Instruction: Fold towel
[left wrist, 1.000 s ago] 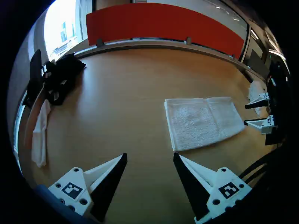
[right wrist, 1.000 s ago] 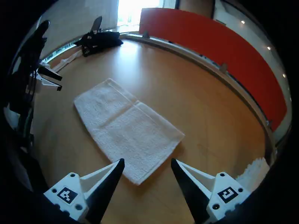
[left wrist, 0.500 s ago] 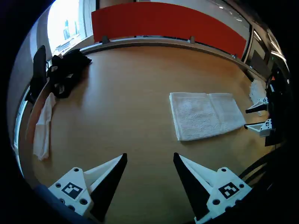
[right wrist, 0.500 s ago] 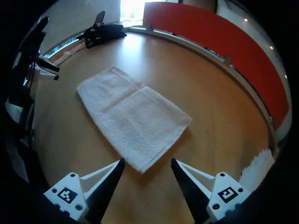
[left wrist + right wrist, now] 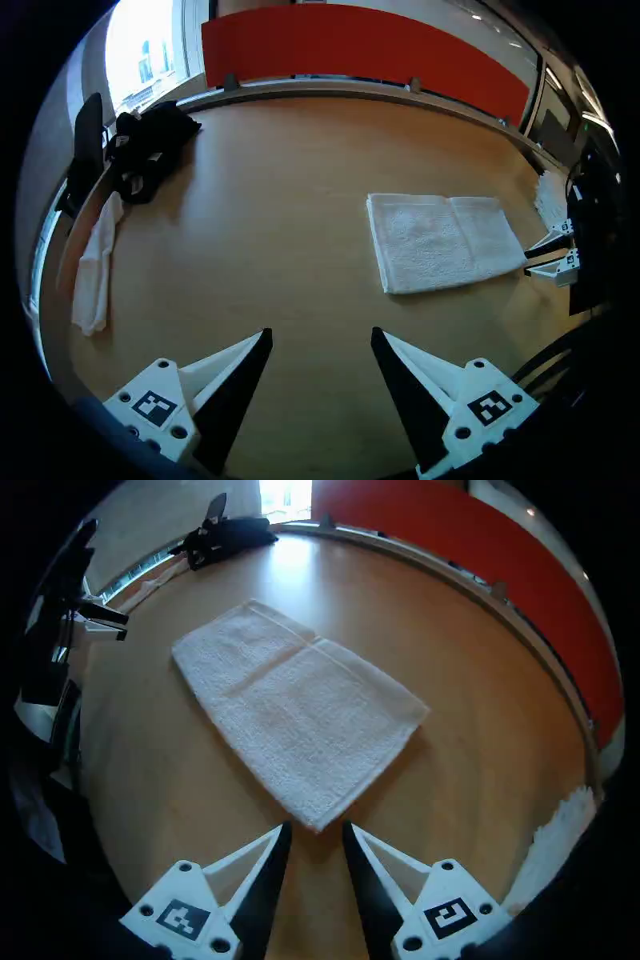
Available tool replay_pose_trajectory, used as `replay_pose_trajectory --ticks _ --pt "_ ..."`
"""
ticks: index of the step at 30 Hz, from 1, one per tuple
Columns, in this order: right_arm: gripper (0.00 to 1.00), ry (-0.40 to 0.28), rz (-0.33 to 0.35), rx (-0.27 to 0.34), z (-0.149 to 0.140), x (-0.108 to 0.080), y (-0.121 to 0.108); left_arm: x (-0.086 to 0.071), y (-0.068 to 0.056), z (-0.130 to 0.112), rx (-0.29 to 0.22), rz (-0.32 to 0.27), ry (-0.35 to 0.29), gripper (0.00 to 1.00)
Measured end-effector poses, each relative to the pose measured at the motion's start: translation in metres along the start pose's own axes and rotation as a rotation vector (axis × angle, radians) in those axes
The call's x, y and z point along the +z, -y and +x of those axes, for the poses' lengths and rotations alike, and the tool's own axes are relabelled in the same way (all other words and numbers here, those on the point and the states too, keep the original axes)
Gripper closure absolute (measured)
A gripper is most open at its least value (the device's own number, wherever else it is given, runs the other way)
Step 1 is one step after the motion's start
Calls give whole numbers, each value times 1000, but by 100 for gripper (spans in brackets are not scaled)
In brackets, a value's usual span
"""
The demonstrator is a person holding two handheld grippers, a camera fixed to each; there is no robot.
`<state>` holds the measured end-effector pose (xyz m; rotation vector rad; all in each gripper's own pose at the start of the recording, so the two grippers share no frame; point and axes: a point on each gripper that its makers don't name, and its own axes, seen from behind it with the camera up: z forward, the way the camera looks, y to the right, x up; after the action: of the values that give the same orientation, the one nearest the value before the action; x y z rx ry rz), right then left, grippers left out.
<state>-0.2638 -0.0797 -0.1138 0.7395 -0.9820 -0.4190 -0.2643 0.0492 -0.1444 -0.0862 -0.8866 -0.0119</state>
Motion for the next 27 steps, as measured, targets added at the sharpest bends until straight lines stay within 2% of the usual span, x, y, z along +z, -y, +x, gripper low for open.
replay_pose_trajectory --ticks 5,8,13,19,27 --pt "61 4 4 8 -1 2 -1 -1 1 -2 -1 1 1 8" --pt "72 8 7 8 -2 3 -1 -2 2 -3 -4 2 2 8" --pt "77 9 9 5 -2 6 0 -2 3 -2 -4 4 0 8" --pt "95 1 9 3 0 6 0 -2 3 -2 1 4 1 8" --pt "96 -20 -7 -9 9 -3 -3 0 0 1 6 -1 0 8"
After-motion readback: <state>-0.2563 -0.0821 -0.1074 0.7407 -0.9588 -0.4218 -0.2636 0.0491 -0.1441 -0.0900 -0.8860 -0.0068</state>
